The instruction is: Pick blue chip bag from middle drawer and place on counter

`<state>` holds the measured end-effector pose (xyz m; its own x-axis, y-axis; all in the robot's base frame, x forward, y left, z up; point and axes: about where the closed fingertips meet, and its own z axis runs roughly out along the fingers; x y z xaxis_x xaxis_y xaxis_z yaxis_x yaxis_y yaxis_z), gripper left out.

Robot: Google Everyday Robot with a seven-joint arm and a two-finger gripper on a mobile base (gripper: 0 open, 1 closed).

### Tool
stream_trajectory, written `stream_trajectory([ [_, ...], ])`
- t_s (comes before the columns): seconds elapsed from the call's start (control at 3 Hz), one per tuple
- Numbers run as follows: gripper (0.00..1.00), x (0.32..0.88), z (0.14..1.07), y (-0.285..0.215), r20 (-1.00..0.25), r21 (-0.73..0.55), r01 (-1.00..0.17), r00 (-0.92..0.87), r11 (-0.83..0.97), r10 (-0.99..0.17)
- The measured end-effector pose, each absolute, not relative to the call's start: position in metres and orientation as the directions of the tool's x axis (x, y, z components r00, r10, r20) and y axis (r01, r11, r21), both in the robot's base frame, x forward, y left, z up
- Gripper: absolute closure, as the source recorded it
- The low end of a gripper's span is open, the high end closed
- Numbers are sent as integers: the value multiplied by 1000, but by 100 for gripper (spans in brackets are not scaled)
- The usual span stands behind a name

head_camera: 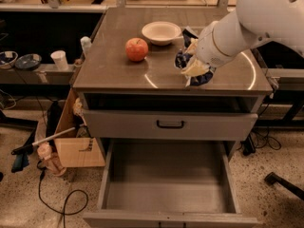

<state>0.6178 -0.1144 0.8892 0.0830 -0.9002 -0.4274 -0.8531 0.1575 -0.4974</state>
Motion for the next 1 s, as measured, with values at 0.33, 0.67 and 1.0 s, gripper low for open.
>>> stream_trajectory([
  [0.33,100,621,888,-114,-429,-499,-852,85,158,-899],
  [0.67,100,646,880,-114,-440,-510,-846,101,156,-892],
  [1.0,100,680,871,-113,-438,-523,-841,128,137,-890],
])
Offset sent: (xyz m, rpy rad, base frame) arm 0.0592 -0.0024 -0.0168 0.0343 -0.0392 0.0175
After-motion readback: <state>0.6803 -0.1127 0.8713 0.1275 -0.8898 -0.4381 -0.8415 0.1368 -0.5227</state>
